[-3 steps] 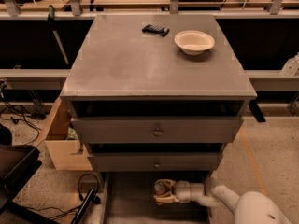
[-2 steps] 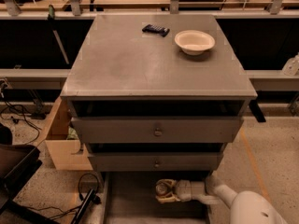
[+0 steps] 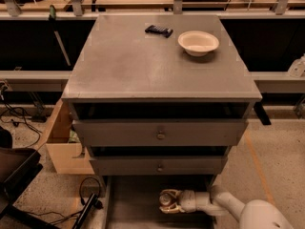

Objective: Place coke can into bottom drawer

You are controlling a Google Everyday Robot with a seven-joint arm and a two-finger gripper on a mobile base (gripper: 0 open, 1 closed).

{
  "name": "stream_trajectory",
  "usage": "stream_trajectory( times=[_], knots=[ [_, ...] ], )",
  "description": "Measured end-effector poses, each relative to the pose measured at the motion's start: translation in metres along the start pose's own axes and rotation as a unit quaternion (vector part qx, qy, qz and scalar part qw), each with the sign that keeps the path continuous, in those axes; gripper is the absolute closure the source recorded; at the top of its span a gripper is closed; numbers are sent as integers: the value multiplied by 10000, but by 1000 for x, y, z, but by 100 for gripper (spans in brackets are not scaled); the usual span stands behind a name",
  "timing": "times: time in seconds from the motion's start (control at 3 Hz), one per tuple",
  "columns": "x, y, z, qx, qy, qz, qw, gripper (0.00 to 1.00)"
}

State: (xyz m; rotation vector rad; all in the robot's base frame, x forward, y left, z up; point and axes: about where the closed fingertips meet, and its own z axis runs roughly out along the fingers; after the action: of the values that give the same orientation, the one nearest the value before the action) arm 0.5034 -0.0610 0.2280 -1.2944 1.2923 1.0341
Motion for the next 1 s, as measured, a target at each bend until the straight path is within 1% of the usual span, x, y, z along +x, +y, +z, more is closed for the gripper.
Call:
stream_trajectory(
  times=[0.33, 0.67, 1.0],
  knots=[
    [-2, 25, 11, -43, -61, 122, 9999, 100],
    [-3, 29, 15, -80, -87, 151, 9998, 84],
    [-3, 30, 18, -94, -99, 158, 9998, 60]
  ],
)
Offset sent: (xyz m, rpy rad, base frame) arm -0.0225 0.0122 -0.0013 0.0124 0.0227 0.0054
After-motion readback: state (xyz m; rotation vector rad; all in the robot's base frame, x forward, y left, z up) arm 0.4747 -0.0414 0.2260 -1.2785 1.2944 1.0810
